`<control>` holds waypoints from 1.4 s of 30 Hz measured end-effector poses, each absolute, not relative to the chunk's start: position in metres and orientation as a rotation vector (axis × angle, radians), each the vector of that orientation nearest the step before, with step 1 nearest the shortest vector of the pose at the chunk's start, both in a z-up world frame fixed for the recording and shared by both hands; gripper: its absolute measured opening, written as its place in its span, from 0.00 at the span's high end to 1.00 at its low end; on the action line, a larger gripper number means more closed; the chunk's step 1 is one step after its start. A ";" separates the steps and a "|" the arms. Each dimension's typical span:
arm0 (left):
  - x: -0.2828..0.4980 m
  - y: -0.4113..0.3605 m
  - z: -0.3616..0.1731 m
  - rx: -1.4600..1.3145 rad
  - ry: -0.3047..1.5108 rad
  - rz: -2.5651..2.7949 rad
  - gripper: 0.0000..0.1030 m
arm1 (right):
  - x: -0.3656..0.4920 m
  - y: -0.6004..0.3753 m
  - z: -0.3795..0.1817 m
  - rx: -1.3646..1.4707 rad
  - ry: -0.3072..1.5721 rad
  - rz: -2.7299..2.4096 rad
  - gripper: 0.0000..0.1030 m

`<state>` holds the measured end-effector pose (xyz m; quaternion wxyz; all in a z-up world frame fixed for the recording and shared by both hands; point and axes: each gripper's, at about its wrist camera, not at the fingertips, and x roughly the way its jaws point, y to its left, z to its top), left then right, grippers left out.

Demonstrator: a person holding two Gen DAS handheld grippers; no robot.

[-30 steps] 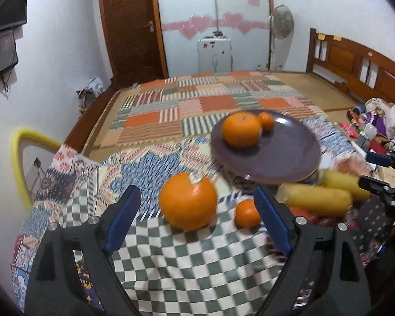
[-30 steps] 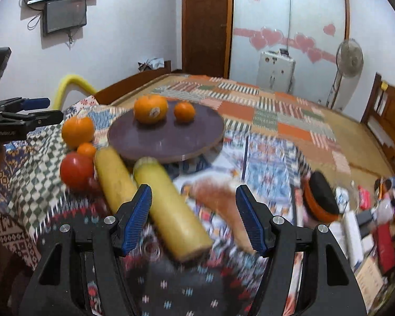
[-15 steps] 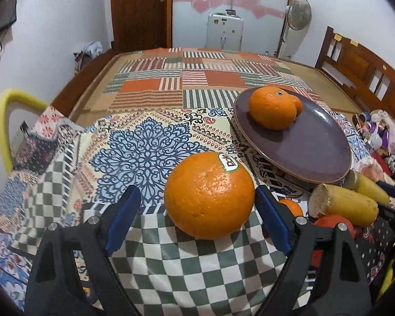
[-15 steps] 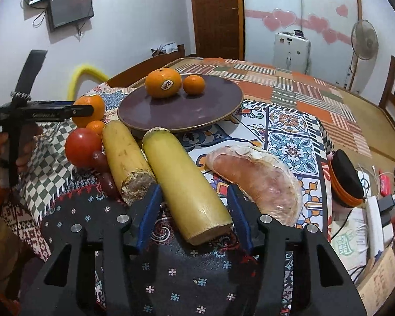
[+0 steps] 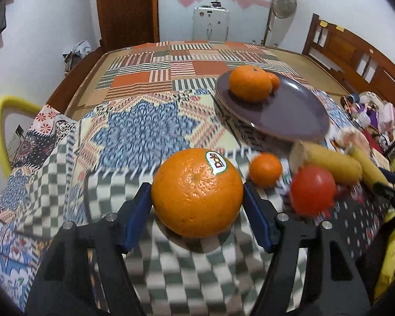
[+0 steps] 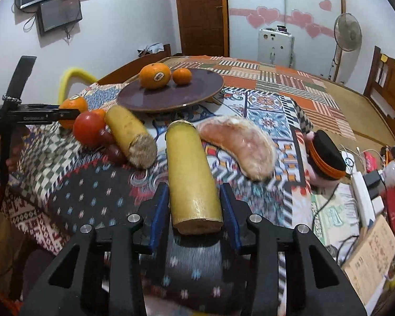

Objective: Organize fruits
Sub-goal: 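Grasp a stickered large orange with the left gripper while the right grasps a yellow gourd, then lift and carry the orange and the yellow gourd toward the purple plate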

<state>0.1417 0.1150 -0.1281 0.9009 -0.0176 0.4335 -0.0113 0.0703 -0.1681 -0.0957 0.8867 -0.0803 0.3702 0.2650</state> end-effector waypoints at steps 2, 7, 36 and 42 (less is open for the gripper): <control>0.127 0.113 -0.128 -0.027 0.902 -0.033 0.34 | 0.064 -0.172 -0.095 -0.170 0.776 0.547 0.65; 0.097 0.101 -0.121 0.005 0.880 -0.064 0.34 | 0.065 -0.176 -0.082 -0.175 0.771 0.555 0.65; 0.090 0.090 -0.115 -0.015 0.826 -0.088 0.34 | 0.116 -0.143 -0.084 -0.177 0.799 0.600 0.67; 0.094 0.090 -0.100 -0.035 0.775 -0.085 0.34 | 0.119 -0.144 -0.063 -0.143 0.727 0.593 0.67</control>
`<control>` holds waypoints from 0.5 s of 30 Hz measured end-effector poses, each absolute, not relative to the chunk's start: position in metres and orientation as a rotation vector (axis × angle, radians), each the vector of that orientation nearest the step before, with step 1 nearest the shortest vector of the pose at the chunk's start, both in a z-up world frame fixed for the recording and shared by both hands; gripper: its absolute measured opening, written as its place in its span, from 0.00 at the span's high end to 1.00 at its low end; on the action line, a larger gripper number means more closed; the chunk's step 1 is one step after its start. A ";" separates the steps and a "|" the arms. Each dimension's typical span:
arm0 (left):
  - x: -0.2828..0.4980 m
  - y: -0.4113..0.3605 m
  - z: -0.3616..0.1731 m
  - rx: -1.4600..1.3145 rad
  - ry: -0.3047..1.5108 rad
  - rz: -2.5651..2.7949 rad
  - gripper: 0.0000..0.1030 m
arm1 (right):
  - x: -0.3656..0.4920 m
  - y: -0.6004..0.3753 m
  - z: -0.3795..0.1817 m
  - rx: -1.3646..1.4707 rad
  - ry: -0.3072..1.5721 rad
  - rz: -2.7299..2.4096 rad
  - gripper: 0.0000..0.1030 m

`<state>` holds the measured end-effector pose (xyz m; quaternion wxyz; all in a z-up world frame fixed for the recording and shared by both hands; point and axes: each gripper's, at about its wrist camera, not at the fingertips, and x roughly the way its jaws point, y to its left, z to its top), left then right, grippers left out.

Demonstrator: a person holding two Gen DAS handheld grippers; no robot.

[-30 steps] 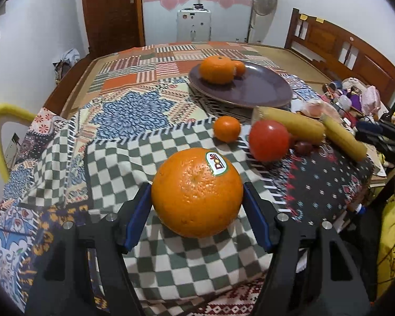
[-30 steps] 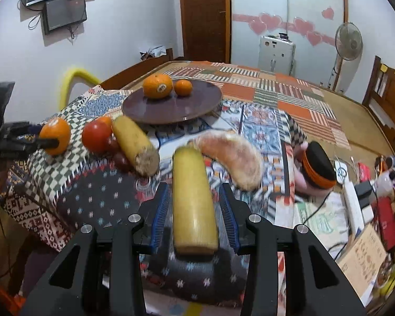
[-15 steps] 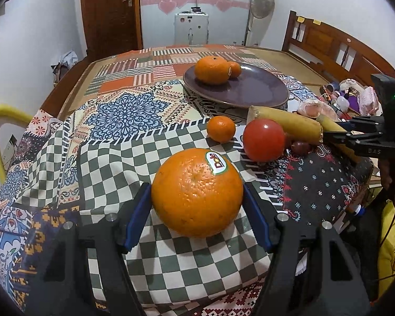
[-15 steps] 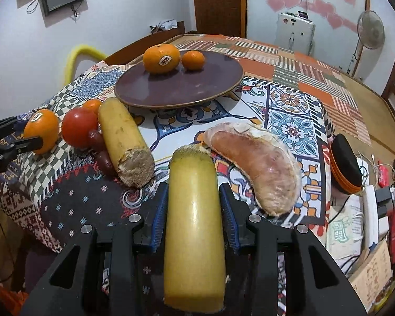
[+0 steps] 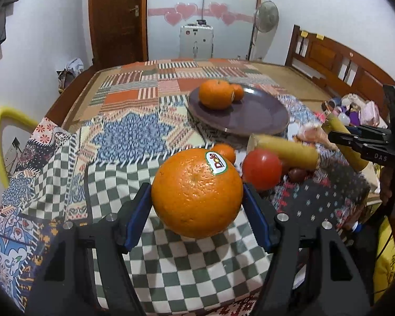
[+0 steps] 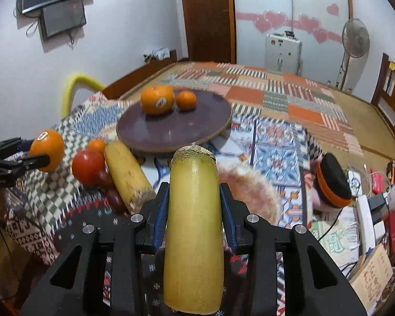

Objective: Organize fruits
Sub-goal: 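Lift and carry the orange and the yellow gourd toward the purple plate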

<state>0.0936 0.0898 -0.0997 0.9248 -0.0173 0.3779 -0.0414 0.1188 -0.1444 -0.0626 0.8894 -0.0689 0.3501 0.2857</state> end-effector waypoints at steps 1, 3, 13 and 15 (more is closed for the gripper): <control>0.094 0.089 -0.097 -0.036 0.765 -0.086 0.34 | 0.119 -0.145 -0.058 -0.133 0.712 0.594 0.67; 0.098 0.086 -0.090 -0.035 0.742 -0.087 0.34 | 0.123 -0.144 -0.050 -0.116 0.693 0.600 0.67; 0.130 0.073 -0.070 -0.037 0.692 -0.101 0.34 | 0.138 -0.127 -0.033 -0.087 0.621 0.613 0.67; 0.138 0.072 -0.069 -0.037 0.686 -0.101 0.34 | 0.144 -0.123 -0.033 -0.083 0.619 0.614 0.67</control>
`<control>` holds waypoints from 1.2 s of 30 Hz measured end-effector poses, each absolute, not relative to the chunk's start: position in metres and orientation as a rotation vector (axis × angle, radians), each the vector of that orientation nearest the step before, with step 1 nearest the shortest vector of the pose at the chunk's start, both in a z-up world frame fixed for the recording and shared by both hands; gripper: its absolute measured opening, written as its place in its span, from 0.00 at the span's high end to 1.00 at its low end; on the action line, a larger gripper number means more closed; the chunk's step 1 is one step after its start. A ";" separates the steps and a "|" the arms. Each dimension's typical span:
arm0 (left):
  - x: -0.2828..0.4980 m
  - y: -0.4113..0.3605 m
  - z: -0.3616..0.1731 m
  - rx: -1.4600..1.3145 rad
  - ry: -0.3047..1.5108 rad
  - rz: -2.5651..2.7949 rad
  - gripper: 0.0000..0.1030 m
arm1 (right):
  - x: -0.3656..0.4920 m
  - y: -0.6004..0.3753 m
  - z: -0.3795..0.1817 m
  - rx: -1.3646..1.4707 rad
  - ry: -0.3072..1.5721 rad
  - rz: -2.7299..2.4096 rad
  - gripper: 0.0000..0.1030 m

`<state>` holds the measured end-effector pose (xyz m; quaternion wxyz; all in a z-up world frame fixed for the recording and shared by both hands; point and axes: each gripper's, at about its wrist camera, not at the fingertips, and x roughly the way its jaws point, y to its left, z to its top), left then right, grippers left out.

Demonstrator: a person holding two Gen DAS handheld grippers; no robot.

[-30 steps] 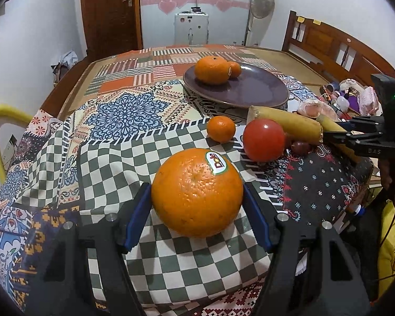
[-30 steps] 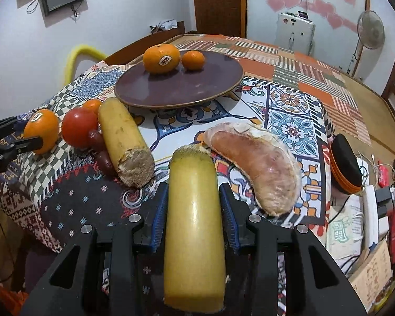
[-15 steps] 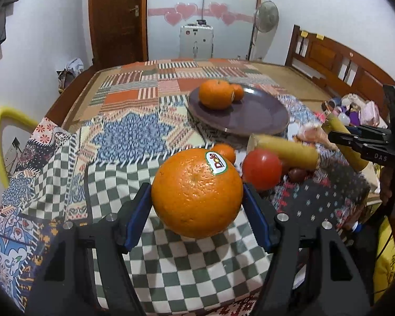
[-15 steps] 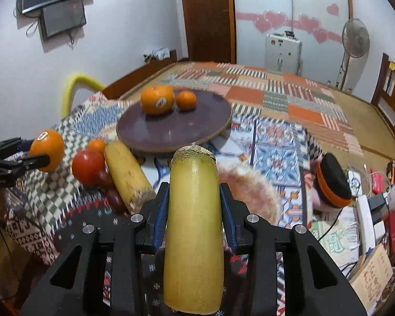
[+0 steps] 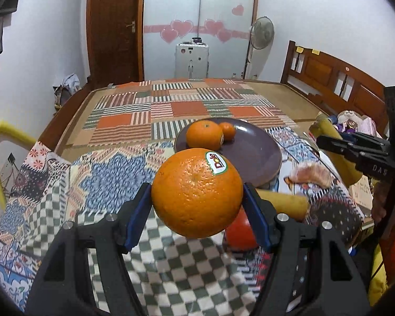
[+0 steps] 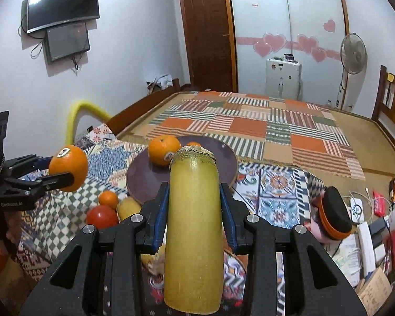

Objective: Organize fruits
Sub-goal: 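Lift and carry the orange and the yellow gourd toward the purple plate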

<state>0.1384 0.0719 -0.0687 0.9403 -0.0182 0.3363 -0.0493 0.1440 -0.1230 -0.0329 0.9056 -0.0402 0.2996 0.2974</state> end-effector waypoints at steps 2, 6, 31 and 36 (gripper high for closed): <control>0.148 0.070 -0.068 -0.031 0.682 -0.100 0.34 | 0.151 -0.119 -0.034 -0.079 0.618 0.618 0.67; 0.165 0.070 -0.072 -0.049 0.690 -0.100 0.34 | 0.162 -0.111 -0.036 -0.083 0.617 0.616 0.67; 0.238 0.059 -0.111 -0.034 0.769 -0.084 0.34 | 0.220 -0.053 -0.054 -0.101 0.749 0.673 0.67; 0.241 0.056 -0.112 -0.025 0.763 -0.081 0.34 | 0.234 -0.049 -0.059 -0.067 0.792 0.679 0.67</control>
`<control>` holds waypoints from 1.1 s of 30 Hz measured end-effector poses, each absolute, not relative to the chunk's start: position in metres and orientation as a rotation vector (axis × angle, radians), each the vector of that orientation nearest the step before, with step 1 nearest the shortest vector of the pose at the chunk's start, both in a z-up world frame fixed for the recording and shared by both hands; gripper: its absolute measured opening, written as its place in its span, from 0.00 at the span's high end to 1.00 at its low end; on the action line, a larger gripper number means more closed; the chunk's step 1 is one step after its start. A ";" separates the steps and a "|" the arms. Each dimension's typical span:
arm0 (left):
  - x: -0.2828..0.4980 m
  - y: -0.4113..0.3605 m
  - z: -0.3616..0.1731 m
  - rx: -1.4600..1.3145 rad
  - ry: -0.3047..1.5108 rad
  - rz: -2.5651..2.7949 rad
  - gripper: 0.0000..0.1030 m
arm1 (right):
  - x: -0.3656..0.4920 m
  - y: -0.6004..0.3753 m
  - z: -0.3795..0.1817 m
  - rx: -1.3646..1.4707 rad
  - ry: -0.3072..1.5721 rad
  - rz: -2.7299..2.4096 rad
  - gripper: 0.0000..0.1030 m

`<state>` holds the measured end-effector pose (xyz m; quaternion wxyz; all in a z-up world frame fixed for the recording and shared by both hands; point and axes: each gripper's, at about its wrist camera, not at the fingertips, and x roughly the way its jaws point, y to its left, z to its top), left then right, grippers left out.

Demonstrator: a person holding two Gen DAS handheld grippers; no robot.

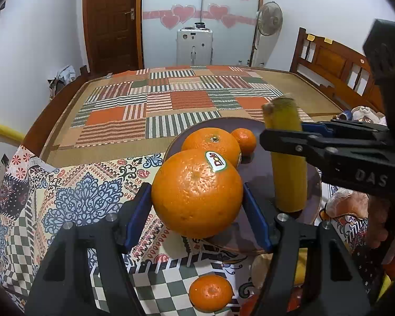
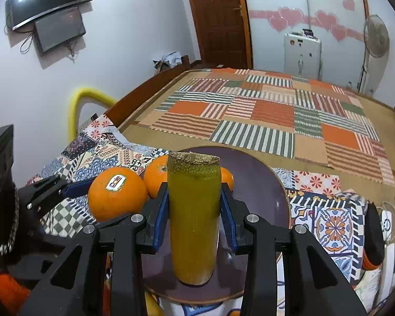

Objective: Organize fruits
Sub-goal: 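Lift and carry the orange and the yellow gourd toward the purple plate, then set the orange on the plate with the left gripper while the right sets the gourd beside it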

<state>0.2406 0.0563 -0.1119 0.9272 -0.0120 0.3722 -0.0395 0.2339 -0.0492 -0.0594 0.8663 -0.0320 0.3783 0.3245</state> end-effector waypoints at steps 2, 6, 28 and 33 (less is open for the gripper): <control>0.241 0.056 -0.111 -0.023 0.764 -0.083 0.34 | 0.238 -0.047 -0.063 -0.061 0.817 0.678 0.67; 0.242 0.059 -0.110 -0.034 0.770 -0.090 0.34 | 0.244 -0.039 -0.073 -0.083 0.859 0.663 0.68; 0.235 0.045 -0.097 -0.023 0.733 -0.139 0.34 | 0.219 -0.067 -0.056 -0.127 0.782 0.611 0.58; 0.236 0.029 -0.093 0.030 0.738 -0.162 0.32 | 0.207 -0.076 -0.055 -0.130 0.767 0.614 0.56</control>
